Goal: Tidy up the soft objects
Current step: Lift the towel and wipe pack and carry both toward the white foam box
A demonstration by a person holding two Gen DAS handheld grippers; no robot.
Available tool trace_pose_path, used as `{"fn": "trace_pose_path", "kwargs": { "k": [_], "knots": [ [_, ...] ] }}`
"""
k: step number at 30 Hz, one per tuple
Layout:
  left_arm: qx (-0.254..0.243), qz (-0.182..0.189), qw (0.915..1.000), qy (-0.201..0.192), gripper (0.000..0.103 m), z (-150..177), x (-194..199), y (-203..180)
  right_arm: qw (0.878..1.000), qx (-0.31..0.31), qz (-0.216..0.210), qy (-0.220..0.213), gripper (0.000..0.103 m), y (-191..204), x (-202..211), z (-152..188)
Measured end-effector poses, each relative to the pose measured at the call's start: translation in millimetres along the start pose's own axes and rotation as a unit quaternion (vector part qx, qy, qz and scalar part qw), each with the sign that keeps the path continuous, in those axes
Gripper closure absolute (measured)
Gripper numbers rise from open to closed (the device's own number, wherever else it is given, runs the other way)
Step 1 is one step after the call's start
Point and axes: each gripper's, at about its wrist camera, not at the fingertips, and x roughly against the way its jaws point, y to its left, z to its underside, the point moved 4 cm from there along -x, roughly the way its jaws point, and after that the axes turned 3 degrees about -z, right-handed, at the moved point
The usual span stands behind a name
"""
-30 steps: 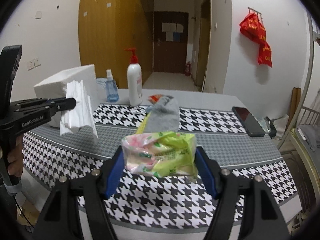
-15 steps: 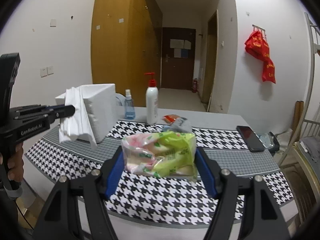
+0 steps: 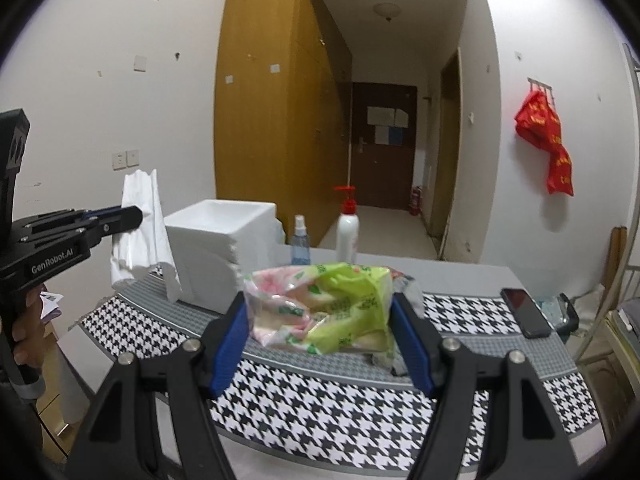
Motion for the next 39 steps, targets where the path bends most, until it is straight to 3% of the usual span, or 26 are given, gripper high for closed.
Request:
{"fn": "trace_pose_path", "kwargs": {
  "k": [15,24,39],
  "knots": [
    [0.052,-0.085,0.9950,-0.008,0.096,12.7,28.5,64.8,0.996,0.024,-0.079,-0.032,0.030,56.3,-15.3,-27.5],
    [0.069,-0.106,0.9919,-0.007,0.096,22.1,38.7,90.7,0.991,0.039,-0.122,-0.027,0.030,89.2,-36.9,-33.1],
    [0.072,-0.096,0.9928,0.001,0.096,20.3,15.1,97.3,0.994,0.049,-0.100,-0.020,0.030,96.4,-47.2,-43.2]
  ]
}}
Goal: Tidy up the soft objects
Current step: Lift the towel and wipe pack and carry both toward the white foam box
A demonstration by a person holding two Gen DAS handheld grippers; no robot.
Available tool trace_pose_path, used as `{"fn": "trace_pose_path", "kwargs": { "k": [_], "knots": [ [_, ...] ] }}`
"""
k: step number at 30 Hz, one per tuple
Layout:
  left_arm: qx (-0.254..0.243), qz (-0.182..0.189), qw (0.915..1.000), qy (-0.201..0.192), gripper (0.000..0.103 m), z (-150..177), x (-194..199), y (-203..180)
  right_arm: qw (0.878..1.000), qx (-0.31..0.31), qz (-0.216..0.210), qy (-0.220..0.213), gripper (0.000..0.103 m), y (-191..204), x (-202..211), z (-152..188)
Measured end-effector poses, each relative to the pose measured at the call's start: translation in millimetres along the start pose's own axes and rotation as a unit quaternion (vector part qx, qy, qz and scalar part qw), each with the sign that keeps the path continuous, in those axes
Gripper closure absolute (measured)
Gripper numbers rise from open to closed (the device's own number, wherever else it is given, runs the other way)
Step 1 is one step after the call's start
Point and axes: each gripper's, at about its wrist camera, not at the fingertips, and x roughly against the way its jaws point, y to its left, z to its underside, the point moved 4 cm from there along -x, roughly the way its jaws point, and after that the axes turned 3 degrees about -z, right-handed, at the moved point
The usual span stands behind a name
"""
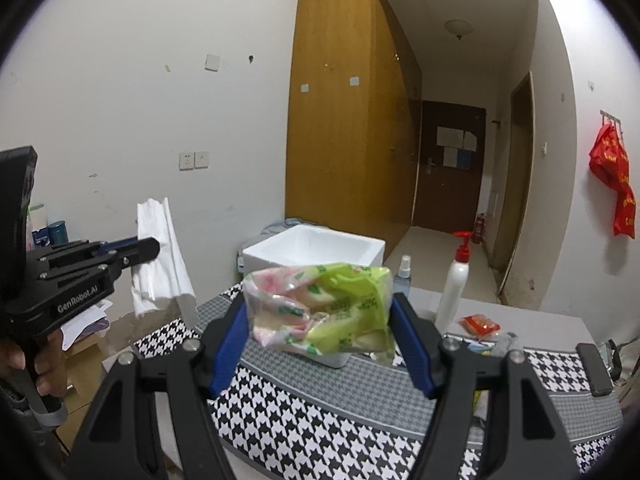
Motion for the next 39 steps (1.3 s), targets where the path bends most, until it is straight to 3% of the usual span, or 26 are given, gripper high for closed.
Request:
{"fn": "trace_pose_path", "kwargs": {
  "k": [18,39],
  "knots": [
    [-0.015,-0.002,0.9999,-0.008,0.096,-25.1,-38.1,2.8,1.000,0.013,-0.009,0.024,0.030,-7.4,-55.0,-21.8],
    [-0.006,-0.031,0.9995,0.010,0.096,-31.3,-86.1,26.5,0.996,0.029,-0.051,0.074,0.030,-19.0,-137.1,-40.0]
  ]
}}
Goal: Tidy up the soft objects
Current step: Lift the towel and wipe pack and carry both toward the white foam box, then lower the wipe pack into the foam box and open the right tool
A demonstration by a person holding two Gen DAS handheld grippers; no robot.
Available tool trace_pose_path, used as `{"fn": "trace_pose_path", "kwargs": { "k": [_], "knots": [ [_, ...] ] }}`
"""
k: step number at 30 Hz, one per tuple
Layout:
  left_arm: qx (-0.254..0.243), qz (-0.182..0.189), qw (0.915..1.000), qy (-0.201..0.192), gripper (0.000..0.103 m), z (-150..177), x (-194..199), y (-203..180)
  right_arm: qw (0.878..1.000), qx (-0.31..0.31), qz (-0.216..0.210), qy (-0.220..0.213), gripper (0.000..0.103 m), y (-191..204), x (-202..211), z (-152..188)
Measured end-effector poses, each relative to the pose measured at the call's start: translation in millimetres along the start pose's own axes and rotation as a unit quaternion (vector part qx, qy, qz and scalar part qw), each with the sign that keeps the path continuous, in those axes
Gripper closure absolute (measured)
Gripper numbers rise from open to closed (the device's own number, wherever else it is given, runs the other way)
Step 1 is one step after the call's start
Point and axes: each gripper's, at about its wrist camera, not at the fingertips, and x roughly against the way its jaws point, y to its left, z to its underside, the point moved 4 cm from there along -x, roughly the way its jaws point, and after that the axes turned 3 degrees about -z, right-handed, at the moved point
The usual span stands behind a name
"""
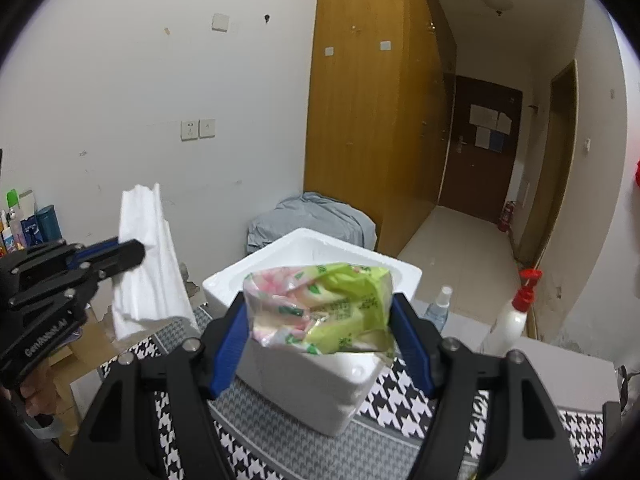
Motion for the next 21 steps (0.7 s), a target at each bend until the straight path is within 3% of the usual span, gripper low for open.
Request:
{"fn": "trace_pose_path", "kwargs": {
  "k": [21],
  "knots": [
    [0.011,-0.023,0.9995,0.017,0.096,4.6,-26.8,25.5,0.999,-0.020,-0.020,0.038,0.030,-13.7,-58.4,-7.9]
  ]
}}
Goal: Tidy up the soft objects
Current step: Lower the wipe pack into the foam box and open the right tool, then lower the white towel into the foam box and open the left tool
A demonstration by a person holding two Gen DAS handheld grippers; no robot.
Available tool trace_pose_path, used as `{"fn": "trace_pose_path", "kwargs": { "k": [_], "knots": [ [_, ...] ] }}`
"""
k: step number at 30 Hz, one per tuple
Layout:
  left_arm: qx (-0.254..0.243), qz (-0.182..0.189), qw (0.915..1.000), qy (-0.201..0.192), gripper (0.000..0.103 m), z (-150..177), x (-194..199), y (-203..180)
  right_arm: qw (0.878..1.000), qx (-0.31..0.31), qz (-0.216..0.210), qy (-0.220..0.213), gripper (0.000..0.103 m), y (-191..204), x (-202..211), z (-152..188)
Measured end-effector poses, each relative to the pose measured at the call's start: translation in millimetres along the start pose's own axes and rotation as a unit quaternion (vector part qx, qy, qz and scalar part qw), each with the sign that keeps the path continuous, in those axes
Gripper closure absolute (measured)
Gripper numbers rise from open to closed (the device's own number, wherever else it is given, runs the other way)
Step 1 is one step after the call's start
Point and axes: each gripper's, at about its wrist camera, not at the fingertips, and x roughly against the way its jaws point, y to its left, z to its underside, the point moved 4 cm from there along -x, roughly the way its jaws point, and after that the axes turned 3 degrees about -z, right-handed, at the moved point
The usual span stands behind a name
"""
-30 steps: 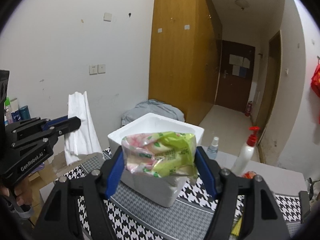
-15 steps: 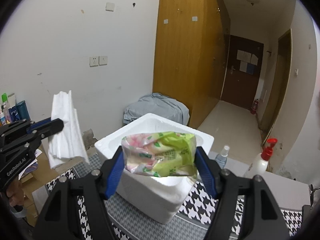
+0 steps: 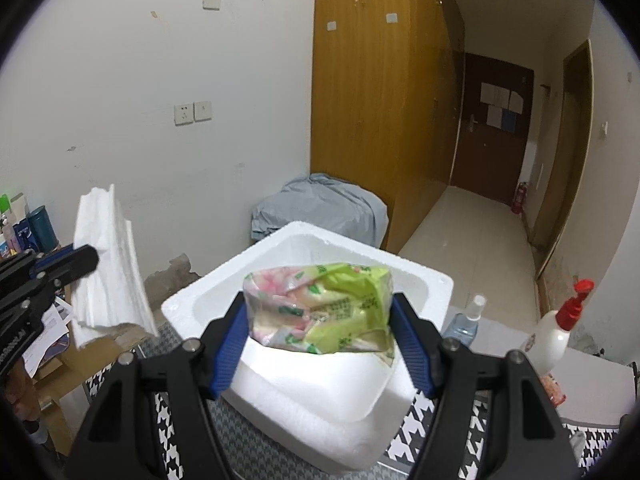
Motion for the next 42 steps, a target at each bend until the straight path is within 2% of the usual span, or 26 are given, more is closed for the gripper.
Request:
{"fn": "trace_pose_path", "kwargs": {
  "k": [5,12,28,42],
  "knots": [
    [0.005,-0.003,1.0000,0.001,0.096,-2.0,-0.8,3.7,1.000,0.000,0.006,0.008,0.029,-1.5,-4.0,0.9],
    [0.004,-0.001,1.0000,0.001,0.096,-4.2,-0.7,4.5,1.000,0.000,0.002,-0.005,0.010,-0.5,1.1,-1.5],
    [0.006,0.015,0.9999,-0.003,0.096,-14.8,-2.6,-5.8,1.000,-0.003,0.010,-0.010,0.009,-7.6,22.4,7.1],
    [-0.015,0.069,0.9975,-0.004,0.096,-27.5,-16.6,-43.8,0.999,-0.006,0.049,-0.011,0.009,-28.7,50.1,23.0]
  ]
}}
